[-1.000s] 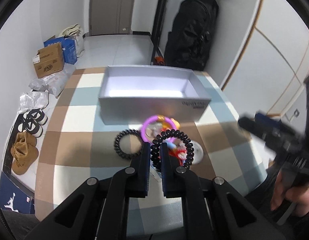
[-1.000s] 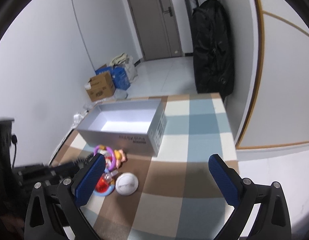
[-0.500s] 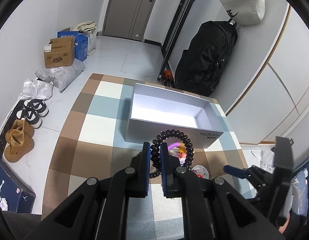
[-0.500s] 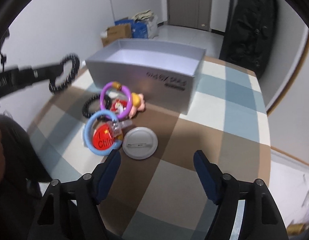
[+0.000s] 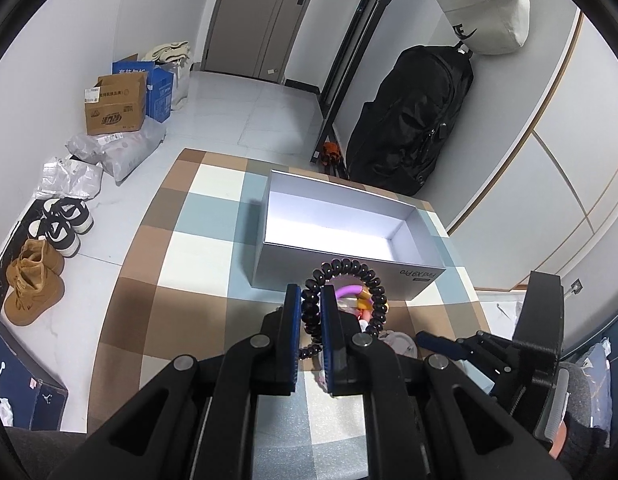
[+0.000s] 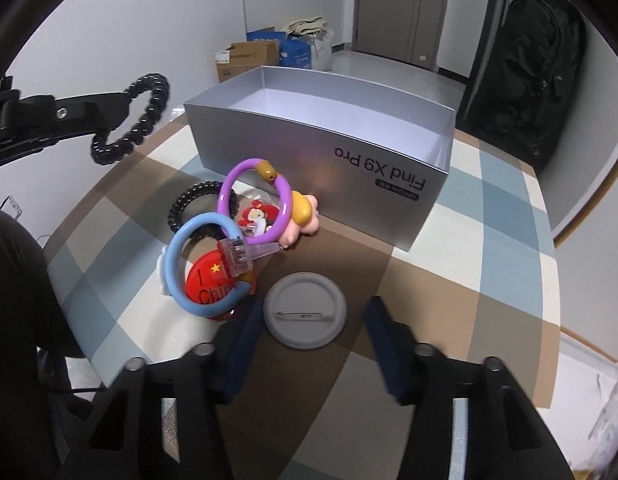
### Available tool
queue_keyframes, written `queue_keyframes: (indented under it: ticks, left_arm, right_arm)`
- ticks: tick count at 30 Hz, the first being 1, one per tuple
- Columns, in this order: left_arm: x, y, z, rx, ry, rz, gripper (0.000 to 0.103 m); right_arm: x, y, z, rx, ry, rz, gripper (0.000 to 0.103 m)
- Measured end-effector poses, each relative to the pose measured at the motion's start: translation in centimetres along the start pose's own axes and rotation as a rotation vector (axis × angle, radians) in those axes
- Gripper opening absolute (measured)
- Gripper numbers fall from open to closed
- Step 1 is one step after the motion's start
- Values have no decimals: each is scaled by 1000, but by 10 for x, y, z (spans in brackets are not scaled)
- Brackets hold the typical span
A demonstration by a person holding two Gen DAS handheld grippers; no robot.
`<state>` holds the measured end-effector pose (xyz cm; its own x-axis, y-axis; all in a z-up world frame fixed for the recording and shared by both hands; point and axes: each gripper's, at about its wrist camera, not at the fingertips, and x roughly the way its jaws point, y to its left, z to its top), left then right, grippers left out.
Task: Organize jewelry
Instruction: 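Grasp the white round badge with the right tool while the left tool holds the black coil, then lower both held items into the silver box and open both tools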
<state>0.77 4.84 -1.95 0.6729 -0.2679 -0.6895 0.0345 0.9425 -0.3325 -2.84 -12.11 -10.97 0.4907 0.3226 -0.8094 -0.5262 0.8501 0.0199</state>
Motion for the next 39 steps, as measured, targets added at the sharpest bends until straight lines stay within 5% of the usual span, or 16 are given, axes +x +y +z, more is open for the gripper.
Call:
queue_keyframes:
  ticks: [9, 15, 26, 39]
  left_arm:
    - [-2, -4, 2, 5, -14, -10, 5]
    - [-1, -11, 8, 8, -17, -7, 5]
    - [14, -27, 43, 51, -26, -2, 5]
    - [68, -9, 62, 37, 73, -14, 5]
  right_arm:
    - [-12, -18, 0, 110, -20, 39, 41]
    - [-38, -40, 9, 233, -116, 87, 41]
    - [-70, -42, 59, 246, -263, 178, 41]
    - [-25, -67, 103, 271, -253, 235, 41]
